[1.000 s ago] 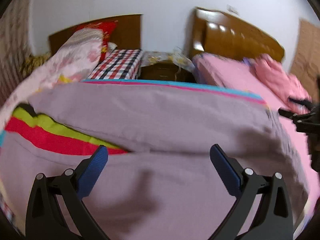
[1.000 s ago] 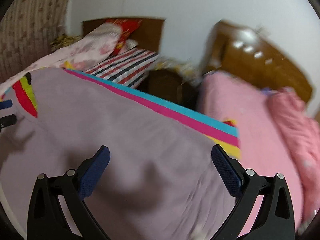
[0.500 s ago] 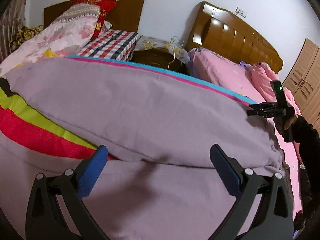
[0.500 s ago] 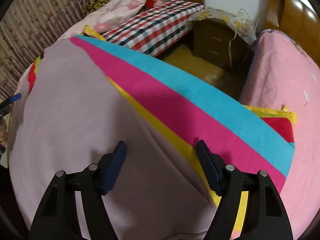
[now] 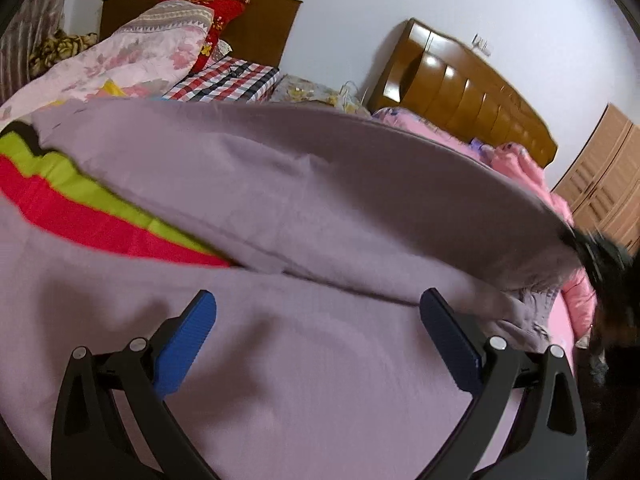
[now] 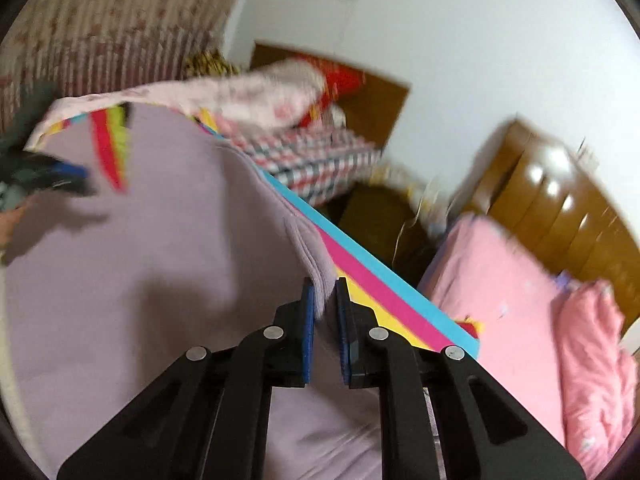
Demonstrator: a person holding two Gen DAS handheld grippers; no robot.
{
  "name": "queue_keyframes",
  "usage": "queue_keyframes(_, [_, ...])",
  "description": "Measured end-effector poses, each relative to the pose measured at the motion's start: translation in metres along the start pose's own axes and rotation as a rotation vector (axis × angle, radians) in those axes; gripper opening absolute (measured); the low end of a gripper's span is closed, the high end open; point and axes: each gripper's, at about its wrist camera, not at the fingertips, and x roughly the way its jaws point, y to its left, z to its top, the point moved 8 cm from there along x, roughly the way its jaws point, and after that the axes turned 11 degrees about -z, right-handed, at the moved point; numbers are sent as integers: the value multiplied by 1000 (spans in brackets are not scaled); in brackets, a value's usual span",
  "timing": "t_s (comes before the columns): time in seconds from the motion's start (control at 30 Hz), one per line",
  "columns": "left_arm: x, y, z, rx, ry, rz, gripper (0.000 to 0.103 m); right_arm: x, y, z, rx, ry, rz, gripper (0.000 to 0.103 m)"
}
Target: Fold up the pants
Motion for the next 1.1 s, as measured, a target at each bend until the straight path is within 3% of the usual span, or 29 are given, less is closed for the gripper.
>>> queue_keyframes(0.07, [-13, 1, -14, -1, -2, -18, 101, -46, 40, -27, 42, -4, -27, 13])
queue_keyframes(0.13, [-21, 2, -34, -3, 14, -32, 101, -64, 74, -60, 85, 45, -32, 13])
queue_keyframes(0.23, [-23, 1, -57, -3, 56, -56, 101, -61, 103, -106, 144, 137, -67, 13])
queue_keyframes(0.3, [-19, -3, -68, 20, 78, -100, 101, -52, 108, -119, 166, 167, -95, 13])
queue_keyframes(0.43, [-3, -3, -85, 36, 148, -127, 101, -47, 105, -108, 219, 162, -152, 13])
queue_keyframes(0.47, [0, -3, -89, 5, 173, -165, 101, -48, 105, -107, 226, 160, -157, 13])
queue_keyframes(0.53, [-5, 0, -88, -19, 147, -190, 101, -51, 106, -108, 228, 158, -168, 13])
queue_keyframes(0.63, [-7, -5, -92, -144, 186, -335, 101, -58, 106, -107, 227, 132, -200, 13])
queue_keyframes(0.73, [0, -17, -87, -201, 218, -427, 101, -62, 102, -94, 221, 98, -230, 13])
queue_keyframes(0.87, [23, -18, -64, -252, 189, -452, 100, -69, 94, -88, 234, 69, -225, 13])
queue_keyframes(0.93, [31, -9, -48, -300, 142, -454, 76, -65, 93, -89, 247, 87, -207, 13])
queue_keyframes(0.97, [37, -4, -43, -332, 131, -467, 40, -62, 93, -93, 249, 106, -197, 13])
queue_keyframes(1.0, [40, 1, -44, -346, 140, -453, 17, -60, 92, -97, 250, 122, -194, 14])
queue_keyframes(1.07, [39, 9, -47, -329, 131, -415, 12, -56, 98, -109, 268, 186, -165, 35])
queue_keyframes(1.1, [38, 12, -50, -306, 125, -390, 11, -56, 99, -116, 284, 212, -164, 60])
